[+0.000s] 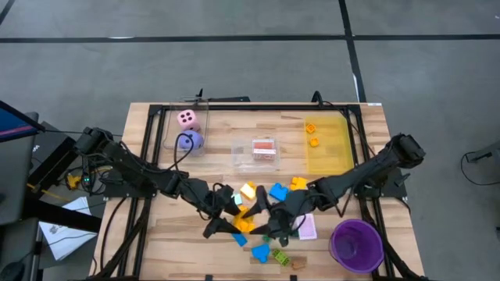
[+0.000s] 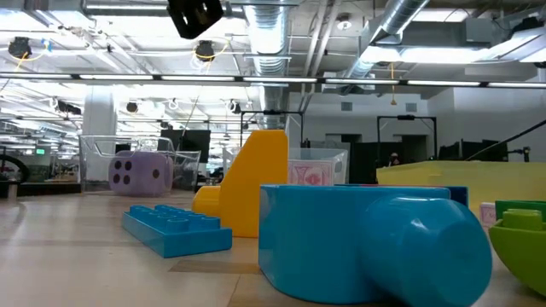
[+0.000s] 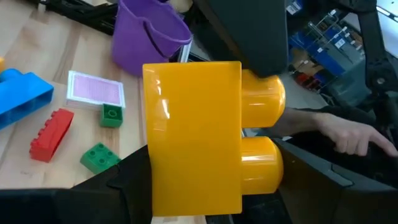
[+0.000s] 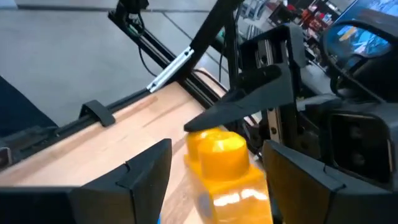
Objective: Pick & Place Toys
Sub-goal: Put the yellow game piece into the yellow bin
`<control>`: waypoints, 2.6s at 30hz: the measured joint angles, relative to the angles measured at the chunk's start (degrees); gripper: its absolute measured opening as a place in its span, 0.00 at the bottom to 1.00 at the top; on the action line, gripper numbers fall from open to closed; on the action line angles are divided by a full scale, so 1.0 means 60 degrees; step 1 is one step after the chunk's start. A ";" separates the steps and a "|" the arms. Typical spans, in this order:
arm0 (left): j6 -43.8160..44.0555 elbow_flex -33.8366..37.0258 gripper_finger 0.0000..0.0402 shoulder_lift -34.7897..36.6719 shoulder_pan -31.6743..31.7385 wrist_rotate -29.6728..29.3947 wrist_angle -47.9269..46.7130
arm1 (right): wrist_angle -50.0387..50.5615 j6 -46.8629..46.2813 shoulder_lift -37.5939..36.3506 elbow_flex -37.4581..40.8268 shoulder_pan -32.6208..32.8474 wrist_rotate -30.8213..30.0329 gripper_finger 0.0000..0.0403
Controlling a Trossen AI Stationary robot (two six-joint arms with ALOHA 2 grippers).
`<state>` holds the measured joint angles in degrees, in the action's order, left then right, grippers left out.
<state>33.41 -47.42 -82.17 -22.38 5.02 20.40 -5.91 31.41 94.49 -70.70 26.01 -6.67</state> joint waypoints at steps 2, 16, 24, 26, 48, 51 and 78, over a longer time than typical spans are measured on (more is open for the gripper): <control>0.0027 0.0000 0.65 0.0000 -0.0042 0.0000 -0.0011 | 0.0207 0.0091 0.0317 -0.0440 -0.0035 0.0065 0.61; 0.0051 0.0004 0.65 0.0007 -0.0483 0.0186 -0.0133 | 0.3070 0.0005 0.1502 -0.2328 -0.0312 0.0396 0.61; 0.0027 0.0004 0.65 0.0007 -0.0549 0.0186 -0.0159 | 0.3136 -0.0021 0.1480 -0.2328 -0.0347 0.0392 0.61; 0.0011 0.0004 0.65 0.0007 -0.0549 0.0183 -0.0167 | 0.3123 -0.0025 0.1477 -0.2328 -0.0340 0.0396 0.61; -0.0025 0.0004 0.66 0.0007 -0.0490 0.0175 -0.0255 | 0.2834 0.0015 0.1462 -0.2328 -0.0333 0.0400 0.60; -0.0025 0.0004 0.66 0.0007 -0.0490 0.0175 -0.0255 | 0.2834 -0.0067 0.1459 -0.2328 -0.0333 0.0392 0.57; -0.1111 0.0004 0.82 0.0007 0.0229 0.0073 -0.2040 | 0.4756 -0.1439 0.1134 -0.2320 -0.0206 -0.0627 0.31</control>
<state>26.74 -47.40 -82.13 -21.00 5.46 8.16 22.62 22.78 101.29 -84.62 24.77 -10.43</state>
